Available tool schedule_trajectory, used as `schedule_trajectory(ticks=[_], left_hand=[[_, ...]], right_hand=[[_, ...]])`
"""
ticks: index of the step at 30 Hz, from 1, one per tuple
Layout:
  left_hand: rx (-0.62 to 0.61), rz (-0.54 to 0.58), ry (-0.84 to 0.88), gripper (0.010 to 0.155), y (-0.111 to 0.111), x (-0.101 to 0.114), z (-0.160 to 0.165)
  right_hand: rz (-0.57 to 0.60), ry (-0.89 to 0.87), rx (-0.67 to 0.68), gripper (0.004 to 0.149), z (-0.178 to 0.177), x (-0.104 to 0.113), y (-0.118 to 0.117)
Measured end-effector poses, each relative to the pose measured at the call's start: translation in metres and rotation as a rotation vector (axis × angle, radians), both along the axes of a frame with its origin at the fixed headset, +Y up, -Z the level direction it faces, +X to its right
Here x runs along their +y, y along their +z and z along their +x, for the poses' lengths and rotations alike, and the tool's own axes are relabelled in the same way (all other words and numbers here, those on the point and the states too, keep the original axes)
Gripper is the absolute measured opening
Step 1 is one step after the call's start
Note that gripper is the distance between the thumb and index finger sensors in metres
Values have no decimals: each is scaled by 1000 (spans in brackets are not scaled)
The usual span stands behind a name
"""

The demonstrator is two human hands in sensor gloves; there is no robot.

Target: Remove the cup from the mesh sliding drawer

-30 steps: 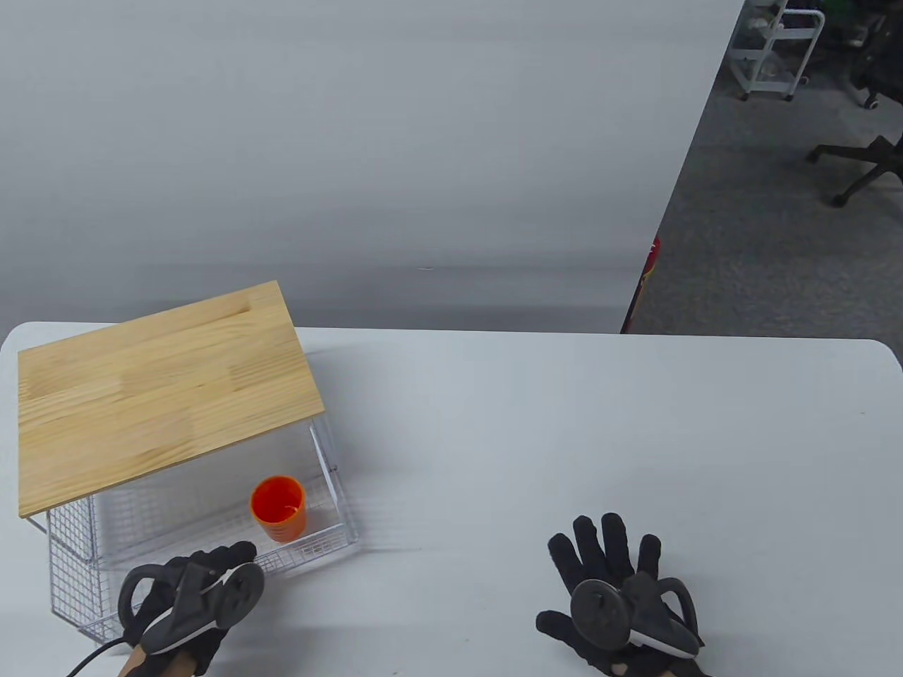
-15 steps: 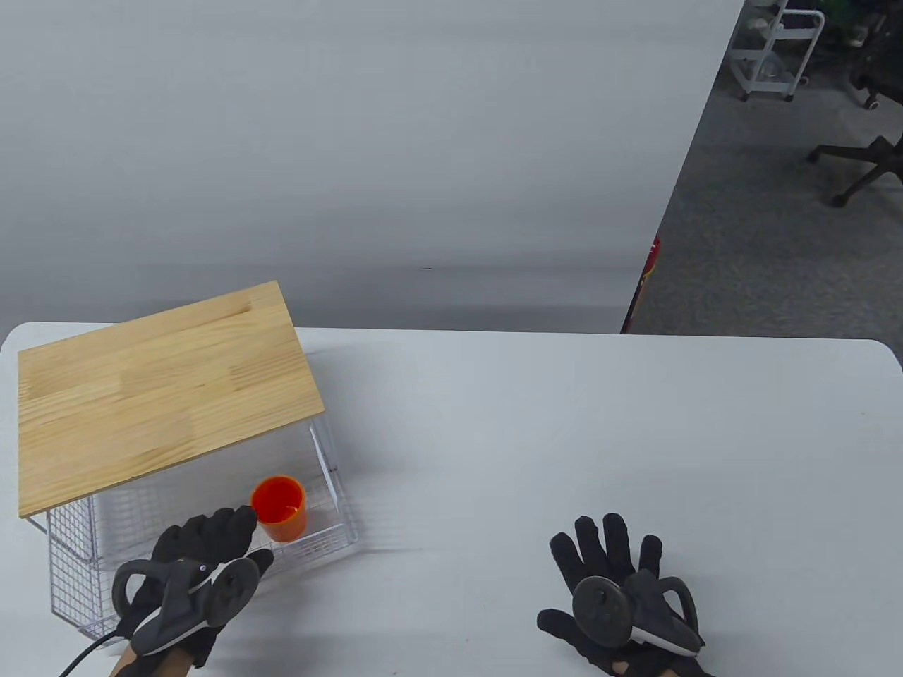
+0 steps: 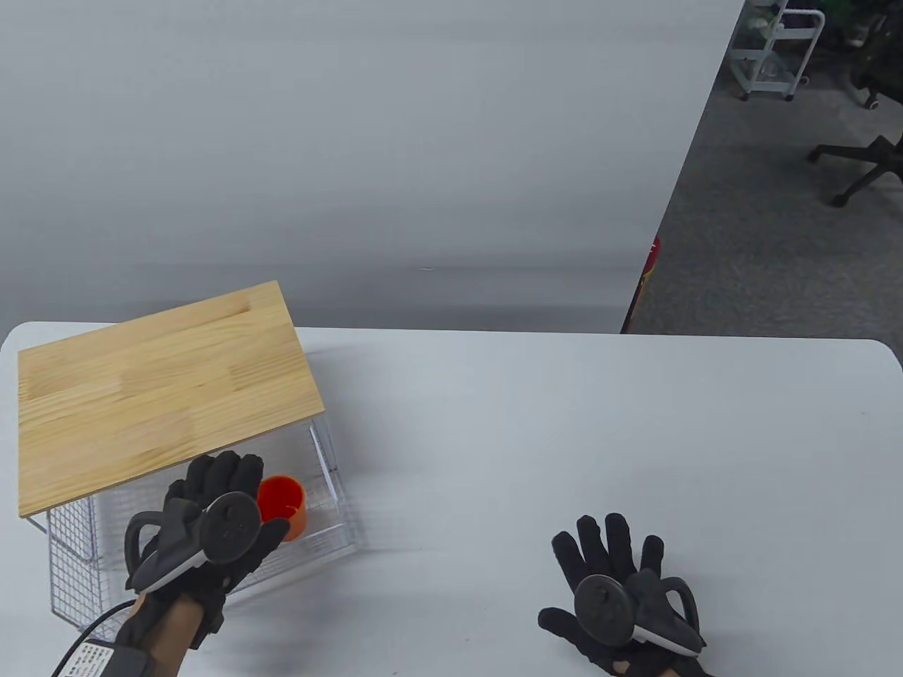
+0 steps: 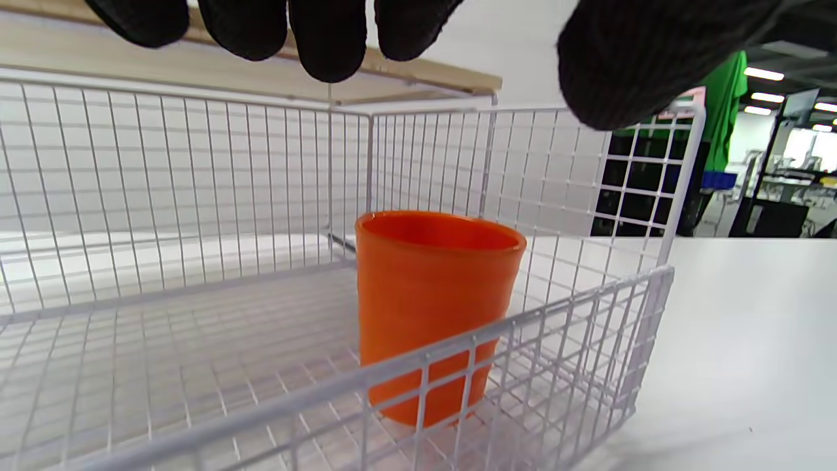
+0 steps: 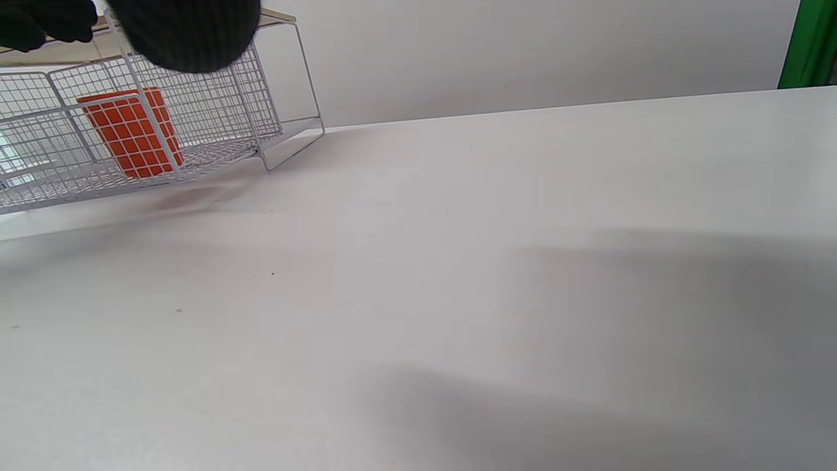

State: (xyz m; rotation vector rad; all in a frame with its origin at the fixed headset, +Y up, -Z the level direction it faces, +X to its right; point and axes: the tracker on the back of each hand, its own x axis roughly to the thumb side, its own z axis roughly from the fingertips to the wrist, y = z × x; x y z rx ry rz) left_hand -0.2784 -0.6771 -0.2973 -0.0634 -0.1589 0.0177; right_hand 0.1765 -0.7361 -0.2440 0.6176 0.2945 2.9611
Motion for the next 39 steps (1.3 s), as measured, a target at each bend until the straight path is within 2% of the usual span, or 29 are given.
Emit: schedule_trajectory(ticks=[15,23,25,30,34,39], left_hand=[[77,-285,37,104,-43,-28,4],[65,-289,16,98,-51,-34,8],[53,-258,4,99,-52,-35,9],[57,-277,1,99,-52,-36,11],[49,-234,-8,107,-51,-35,11],[33,-194,-13,102,-48,-29,12]], right_hand=[[12,-4,1,90,1,3,1],[9,-11,-6,90,2,3,1],[7,-12,-7,90,3,3,1],[0,-8,-7,90,3,3,1],[0,-7,-7,90,3,3,1],[7,-10,-10,90,3,4,1]])
